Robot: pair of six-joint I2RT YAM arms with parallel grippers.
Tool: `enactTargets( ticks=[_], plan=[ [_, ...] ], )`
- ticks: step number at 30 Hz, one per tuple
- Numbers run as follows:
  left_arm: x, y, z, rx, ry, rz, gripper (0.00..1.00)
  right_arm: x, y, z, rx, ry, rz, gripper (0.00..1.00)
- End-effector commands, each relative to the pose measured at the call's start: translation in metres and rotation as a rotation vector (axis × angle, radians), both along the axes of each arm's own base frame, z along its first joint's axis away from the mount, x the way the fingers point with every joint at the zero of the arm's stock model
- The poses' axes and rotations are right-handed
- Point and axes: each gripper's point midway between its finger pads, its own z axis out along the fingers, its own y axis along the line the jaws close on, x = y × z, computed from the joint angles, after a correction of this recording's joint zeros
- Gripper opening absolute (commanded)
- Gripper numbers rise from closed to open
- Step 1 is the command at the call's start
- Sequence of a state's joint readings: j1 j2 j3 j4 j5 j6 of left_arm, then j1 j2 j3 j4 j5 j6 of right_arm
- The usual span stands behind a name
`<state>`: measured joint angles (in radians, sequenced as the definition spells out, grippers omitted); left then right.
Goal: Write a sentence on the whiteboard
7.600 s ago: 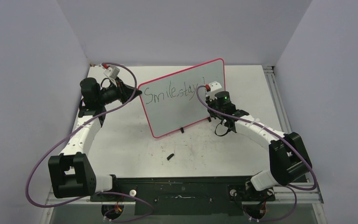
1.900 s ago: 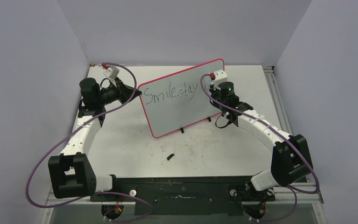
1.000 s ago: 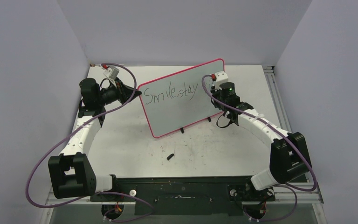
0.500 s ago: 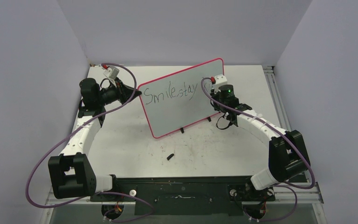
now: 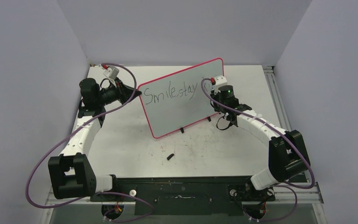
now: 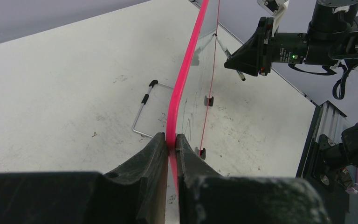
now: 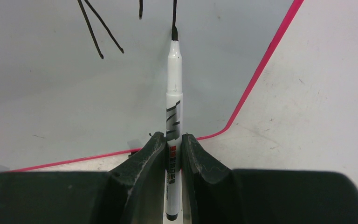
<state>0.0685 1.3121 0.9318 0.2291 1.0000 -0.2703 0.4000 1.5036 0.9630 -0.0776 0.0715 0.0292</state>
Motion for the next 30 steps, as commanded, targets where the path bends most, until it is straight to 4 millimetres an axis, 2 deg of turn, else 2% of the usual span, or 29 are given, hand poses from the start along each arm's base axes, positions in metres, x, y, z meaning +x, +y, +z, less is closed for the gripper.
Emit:
enactTargets(
  ticks=[1, 7, 19, 30],
  plan=[
    [0.0, 0.004, 0.018, 0.01, -0.082, 0.006, 0.0, 0.026, 0.003, 0.048, 0.026, -0.136, -0.015, 0.05],
    [0.0, 0.003, 0.017, 0.01, -0.081, 0.005, 0.0, 0.033, 0.003, 0.052, 0.024, -0.145, -0.024, 0.05],
    [0.0, 0.004, 0.018, 0.009, -0.082, 0.005, 0.0, 0.038, -0.008, 0.044, 0.018, -0.122, -0.045, 0.05],
    [0.0, 0.004, 0.018, 0.009, -0.083, 0.007, 0.0, 0.02, -0.008, 0.015, 0.021, -0.048, -0.029, 0.05]
  ],
)
